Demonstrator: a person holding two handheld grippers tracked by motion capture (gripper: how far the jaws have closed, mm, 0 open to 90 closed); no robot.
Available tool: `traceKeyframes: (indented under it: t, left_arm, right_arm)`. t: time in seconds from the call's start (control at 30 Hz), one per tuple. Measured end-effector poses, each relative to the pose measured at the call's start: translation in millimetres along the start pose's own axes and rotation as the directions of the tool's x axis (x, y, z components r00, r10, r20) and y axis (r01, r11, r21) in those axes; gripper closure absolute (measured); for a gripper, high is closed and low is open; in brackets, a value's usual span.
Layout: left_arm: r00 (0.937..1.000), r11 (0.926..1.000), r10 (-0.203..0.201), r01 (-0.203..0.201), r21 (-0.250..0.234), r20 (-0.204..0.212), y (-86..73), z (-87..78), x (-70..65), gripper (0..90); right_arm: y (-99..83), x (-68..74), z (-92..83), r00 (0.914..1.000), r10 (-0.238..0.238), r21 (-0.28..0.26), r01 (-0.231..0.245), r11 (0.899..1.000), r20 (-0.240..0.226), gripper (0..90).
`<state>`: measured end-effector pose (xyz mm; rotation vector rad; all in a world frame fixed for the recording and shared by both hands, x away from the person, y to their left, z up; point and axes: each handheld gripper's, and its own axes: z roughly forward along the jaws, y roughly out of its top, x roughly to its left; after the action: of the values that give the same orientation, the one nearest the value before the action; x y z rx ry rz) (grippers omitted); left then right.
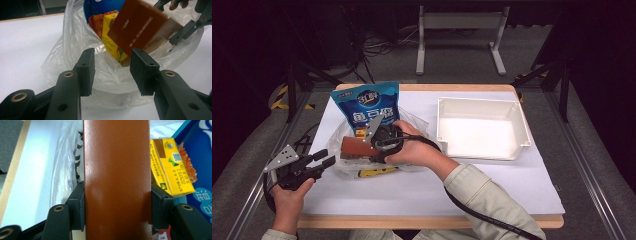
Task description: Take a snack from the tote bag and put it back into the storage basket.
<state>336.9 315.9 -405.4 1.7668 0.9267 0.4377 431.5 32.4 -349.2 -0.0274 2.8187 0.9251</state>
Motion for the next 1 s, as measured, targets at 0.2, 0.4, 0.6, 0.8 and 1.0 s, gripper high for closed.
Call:
traceKeyframes:
  t: [0.2,0.4,0.6,0.8,1.0]
  left_arm:
    - [1.0000,1.0000,0.002,-0.002,0.004,0.001,0.0,0.4,0.2,55.8]
    - [1.0000,1.0000,0.003,-0.003,0.007,0.003,0.0,1.3,0.2,55.8]
    - [1.0000,0.9999,0.001,-0.001,0.016,0.008,0.1,2.6,0.2,55.7]
    - [0.9998,0.9993,0.008,-0.009,0.037,0.016,0.2,6.2,-0.4,55.7]
    - [0.9999,0.9996,0.004,-0.005,0.029,0.015,0.9,5.8,0.2,55.5]
  right_arm:
    - [-0.8,-1.5,-4.7,0.9998,0.017,-0.026,-0.018,0.999,-0.014,42.3]
    - [0.8,-3.9,-15.0,0.9993,0.034,-0.075,-0.035,0.997,-0.013,42.2]
    - [3.5,-3.9,-25.3,0.9992,0.038,-0.104,-0.039,0.994,-0.007,42.2]
    - [4.7,-2.5,-32.2,0.9992,0.040,-0.125,-0.041,0.991,-0.008,42.2]
    - [6.6,-3.0,-45.4,0.9994,0.034,-0.144,-0.034,0.989,-0.001,42.3]
